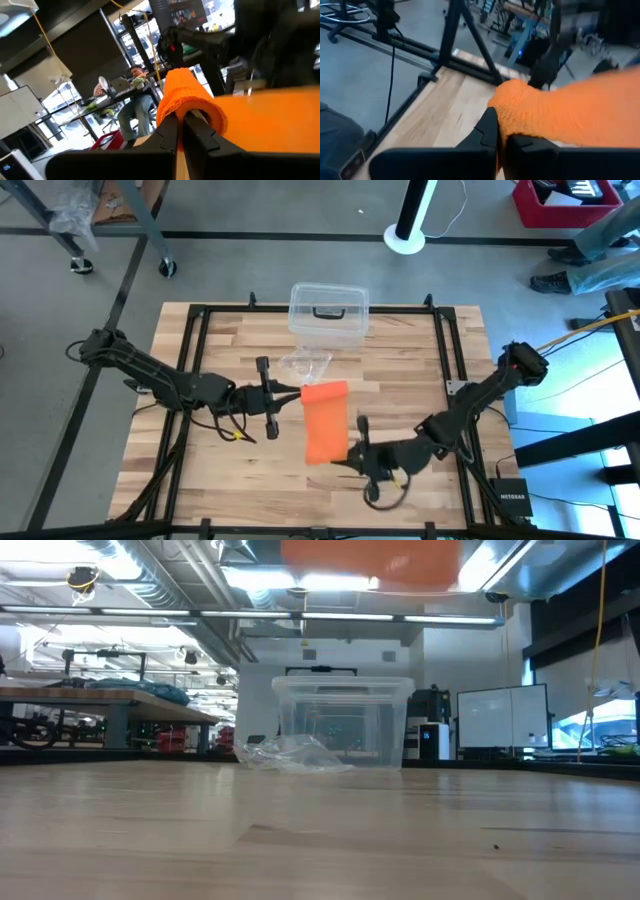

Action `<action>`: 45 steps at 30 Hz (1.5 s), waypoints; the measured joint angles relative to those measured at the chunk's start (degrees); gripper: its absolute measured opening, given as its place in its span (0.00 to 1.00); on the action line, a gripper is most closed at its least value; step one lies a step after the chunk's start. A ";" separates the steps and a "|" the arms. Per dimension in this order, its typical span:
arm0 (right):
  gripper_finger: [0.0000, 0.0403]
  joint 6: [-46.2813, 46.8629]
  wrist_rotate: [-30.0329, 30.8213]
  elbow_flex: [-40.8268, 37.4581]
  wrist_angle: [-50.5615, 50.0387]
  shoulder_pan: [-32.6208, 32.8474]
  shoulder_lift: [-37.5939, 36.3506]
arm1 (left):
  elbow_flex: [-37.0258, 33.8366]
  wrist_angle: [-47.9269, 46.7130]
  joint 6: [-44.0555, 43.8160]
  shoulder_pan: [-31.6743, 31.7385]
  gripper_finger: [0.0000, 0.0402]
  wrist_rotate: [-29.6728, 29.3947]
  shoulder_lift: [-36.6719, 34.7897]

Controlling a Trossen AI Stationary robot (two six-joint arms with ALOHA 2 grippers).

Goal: Roll bandage
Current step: Roll the orange bandage

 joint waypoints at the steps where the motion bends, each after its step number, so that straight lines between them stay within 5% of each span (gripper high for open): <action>1: 0.01 -1.08 0.64 1.43 -1.05 0.69 0.00 | -0.03 -0.02 0.11 0.01 0.01 -0.15 0.00; 22: 0.02 -32.87 10.73 21.53 -4.09 2.86 0.00 | -0.05 -2.99 1.26 0.02 0.01 -0.28 0.04; 31: 0.02 -31.07 12.63 28.62 -7.02 -4.43 0.00 | -0.05 -3.22 1.26 0.04 0.01 -0.04 0.04; 45: 0.02 -15.86 13.09 30.91 -10.75 -19.27 0.00 | -0.05 -3.93 3.03 -0.38 0.01 0.15 0.04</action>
